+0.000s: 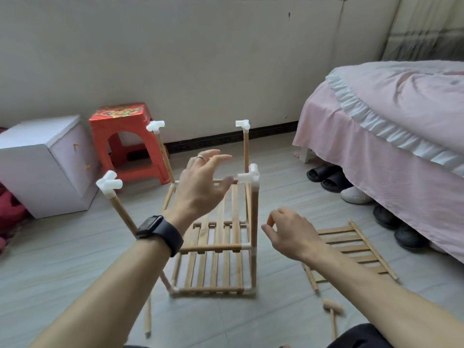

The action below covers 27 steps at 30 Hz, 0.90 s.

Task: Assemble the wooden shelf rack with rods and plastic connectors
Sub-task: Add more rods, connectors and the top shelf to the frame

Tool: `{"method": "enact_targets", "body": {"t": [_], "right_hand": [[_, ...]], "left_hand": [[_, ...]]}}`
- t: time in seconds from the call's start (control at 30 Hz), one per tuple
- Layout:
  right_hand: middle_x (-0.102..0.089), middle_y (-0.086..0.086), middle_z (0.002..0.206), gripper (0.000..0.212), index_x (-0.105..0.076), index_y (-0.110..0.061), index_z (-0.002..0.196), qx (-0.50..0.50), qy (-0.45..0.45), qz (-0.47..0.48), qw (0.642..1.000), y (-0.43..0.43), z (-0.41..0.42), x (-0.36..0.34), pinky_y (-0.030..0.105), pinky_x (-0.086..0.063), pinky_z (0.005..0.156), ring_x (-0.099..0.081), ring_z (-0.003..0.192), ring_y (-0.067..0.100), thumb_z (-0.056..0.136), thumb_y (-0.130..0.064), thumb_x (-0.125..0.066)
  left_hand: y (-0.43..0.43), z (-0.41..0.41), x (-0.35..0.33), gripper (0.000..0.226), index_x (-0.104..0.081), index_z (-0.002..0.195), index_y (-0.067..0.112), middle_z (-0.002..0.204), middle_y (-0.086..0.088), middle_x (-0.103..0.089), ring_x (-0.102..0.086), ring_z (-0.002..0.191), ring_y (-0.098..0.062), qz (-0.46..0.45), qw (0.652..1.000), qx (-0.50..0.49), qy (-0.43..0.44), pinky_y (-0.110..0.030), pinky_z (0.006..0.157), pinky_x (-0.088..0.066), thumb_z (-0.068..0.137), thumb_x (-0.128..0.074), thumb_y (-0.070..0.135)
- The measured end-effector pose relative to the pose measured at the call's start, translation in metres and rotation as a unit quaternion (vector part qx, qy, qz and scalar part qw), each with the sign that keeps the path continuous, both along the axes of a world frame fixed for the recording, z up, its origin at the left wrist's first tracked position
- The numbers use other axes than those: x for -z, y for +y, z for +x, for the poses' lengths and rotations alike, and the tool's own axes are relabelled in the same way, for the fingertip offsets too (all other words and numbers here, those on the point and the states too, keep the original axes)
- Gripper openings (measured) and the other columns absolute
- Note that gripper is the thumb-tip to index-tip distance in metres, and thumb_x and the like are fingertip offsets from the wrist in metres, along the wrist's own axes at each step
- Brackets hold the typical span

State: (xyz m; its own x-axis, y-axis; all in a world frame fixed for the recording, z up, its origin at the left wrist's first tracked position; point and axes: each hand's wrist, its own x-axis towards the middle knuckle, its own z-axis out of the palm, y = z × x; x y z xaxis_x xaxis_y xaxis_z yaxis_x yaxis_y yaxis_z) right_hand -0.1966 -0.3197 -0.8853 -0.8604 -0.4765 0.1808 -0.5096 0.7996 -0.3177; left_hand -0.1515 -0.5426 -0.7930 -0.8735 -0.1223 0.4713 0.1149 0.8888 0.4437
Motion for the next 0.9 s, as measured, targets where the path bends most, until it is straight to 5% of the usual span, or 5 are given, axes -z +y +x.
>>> {"method": "enact_targets", "body": {"t": [0.23,0.4,0.5,0.63,0.9], "right_hand": [[-0.058,0.001,0.115,0.028,-0.055,-0.022,0.122,-0.21,-0.004,0.185,0.96,-0.089,0.026,0.04,0.041,-0.051,0.076,-0.06,0.101,0.026,0.101,-0.038,-0.049],[-0.051,0.007,0.138,0.044,-0.044,-0.02,0.14,-0.222,0.011,0.238,0.946,-0.148,0.01,0.069,0.043,-0.052,0.09,-0.053,0.116,0.029,0.099,-0.024,-0.058],[-0.057,0.007,0.126,0.041,-0.042,-0.015,0.141,-0.237,0.026,0.292,0.926,-0.16,-0.004,0.08,0.04,-0.052,0.077,-0.059,0.105,0.027,0.102,-0.015,-0.051],[-0.042,-0.001,0.074,0.034,-0.042,-0.009,0.139,-0.28,0.036,0.336,0.898,-0.158,-0.019,0.081,0.035,-0.045,0.059,-0.051,0.066,0.02,0.105,-0.011,-0.043],[-0.061,0.006,0.091,0.026,-0.043,-0.011,0.129,-0.221,0.036,0.377,0.899,-0.145,-0.033,0.075,0.037,-0.054,0.067,-0.062,0.077,0.024,0.104,-0.003,-0.041]], "left_hand": [[-0.136,0.062,0.019,0.051,-0.048,0.144,0.032,0.153,-0.007,-0.033,-0.032,0.139,-0.031,0.042,0.957,-0.285,0.043,-0.052,0.113,-0.032,0.096,-0.06,0.042],[-0.165,0.076,0.043,0.053,-0.034,0.142,0.057,0.12,0.004,-0.061,-0.061,0.107,-0.011,0.308,0.937,-0.164,-0.014,-0.038,0.097,-0.047,0.093,-0.05,0.067],[-0.166,0.071,0.048,0.052,-0.037,0.141,0.055,0.105,-0.01,-0.068,-0.067,0.098,-0.024,0.296,0.945,-0.14,0.002,-0.041,0.088,-0.057,0.092,-0.052,0.067],[-0.167,0.068,0.055,0.056,-0.04,0.141,0.058,0.11,0.009,-0.07,-0.067,0.1,-0.008,0.254,0.956,-0.147,0.026,-0.031,0.083,-0.056,0.089,-0.053,0.071],[-0.151,0.054,0.069,0.05,-0.034,0.137,0.071,0.109,0.014,-0.073,-0.07,0.101,-0.003,0.24,0.964,-0.098,0.055,-0.035,0.084,-0.061,0.091,-0.051,0.064]]}}
